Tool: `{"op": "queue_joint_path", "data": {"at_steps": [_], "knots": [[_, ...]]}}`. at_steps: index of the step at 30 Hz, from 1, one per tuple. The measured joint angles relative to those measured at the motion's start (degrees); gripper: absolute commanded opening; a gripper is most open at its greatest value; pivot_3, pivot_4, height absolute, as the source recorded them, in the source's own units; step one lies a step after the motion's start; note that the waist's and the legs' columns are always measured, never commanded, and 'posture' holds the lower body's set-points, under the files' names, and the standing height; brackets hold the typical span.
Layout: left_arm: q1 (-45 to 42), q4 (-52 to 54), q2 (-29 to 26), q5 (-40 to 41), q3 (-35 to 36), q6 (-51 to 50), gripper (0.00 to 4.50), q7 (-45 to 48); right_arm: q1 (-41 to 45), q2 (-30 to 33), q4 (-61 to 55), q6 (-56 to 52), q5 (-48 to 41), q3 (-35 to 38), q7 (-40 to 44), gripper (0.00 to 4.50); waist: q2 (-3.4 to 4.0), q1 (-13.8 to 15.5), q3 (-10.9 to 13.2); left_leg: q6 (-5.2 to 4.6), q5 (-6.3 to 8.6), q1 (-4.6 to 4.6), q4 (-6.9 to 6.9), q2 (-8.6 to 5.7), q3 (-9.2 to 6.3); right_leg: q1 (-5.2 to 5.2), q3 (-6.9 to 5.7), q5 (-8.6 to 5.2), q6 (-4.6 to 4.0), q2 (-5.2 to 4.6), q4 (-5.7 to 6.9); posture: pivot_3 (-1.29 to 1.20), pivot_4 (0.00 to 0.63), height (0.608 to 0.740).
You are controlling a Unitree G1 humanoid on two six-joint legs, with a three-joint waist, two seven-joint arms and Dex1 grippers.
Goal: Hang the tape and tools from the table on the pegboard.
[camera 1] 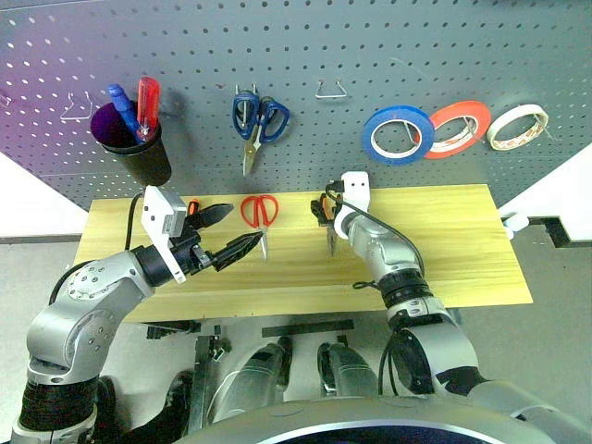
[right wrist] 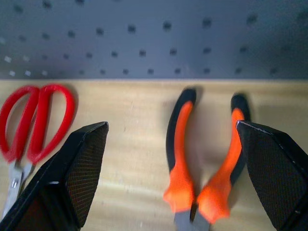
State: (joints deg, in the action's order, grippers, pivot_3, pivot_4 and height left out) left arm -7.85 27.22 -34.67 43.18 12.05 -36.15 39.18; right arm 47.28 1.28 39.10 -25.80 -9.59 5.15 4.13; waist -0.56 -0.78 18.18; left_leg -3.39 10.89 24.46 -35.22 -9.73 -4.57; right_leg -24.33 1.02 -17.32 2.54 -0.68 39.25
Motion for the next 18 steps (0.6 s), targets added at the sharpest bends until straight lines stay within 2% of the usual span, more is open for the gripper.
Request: {"op": "queue_joint_path", "data": {"at_steps": [7, 18], "knots": [[-0.22, 0.00, 0.02, 0.01, -0.05, 0.02, 4.50, 0.00, 3.65, 0.21, 1.46, -4.60, 1.38, 0.24, -3.75, 4.46, -0.01, -0.03, 0.01, -0.01, -0.01, 0.03, 0.10, 0.00, 0.00, -0.01, 0.00, 0.00, 0.00, -0.01, -0.09, 0.06, 0.345, 0.740], [-0.58, -0.01, 0.46, -0.02, -0.59, 0.05, 4.50, -0.44, 3.80, -1.42, 1.55, -10.23, 0.92, 2.07, -7.20, 4.46, -0.01, -0.09, 0.03, -0.01, 0.00, 0.03, 0.13, 0.00, -0.01, -0.02, 0.00, 0.00, 0.00, -0.01, -0.11, 0.06, 0.350, 0.740]]}}
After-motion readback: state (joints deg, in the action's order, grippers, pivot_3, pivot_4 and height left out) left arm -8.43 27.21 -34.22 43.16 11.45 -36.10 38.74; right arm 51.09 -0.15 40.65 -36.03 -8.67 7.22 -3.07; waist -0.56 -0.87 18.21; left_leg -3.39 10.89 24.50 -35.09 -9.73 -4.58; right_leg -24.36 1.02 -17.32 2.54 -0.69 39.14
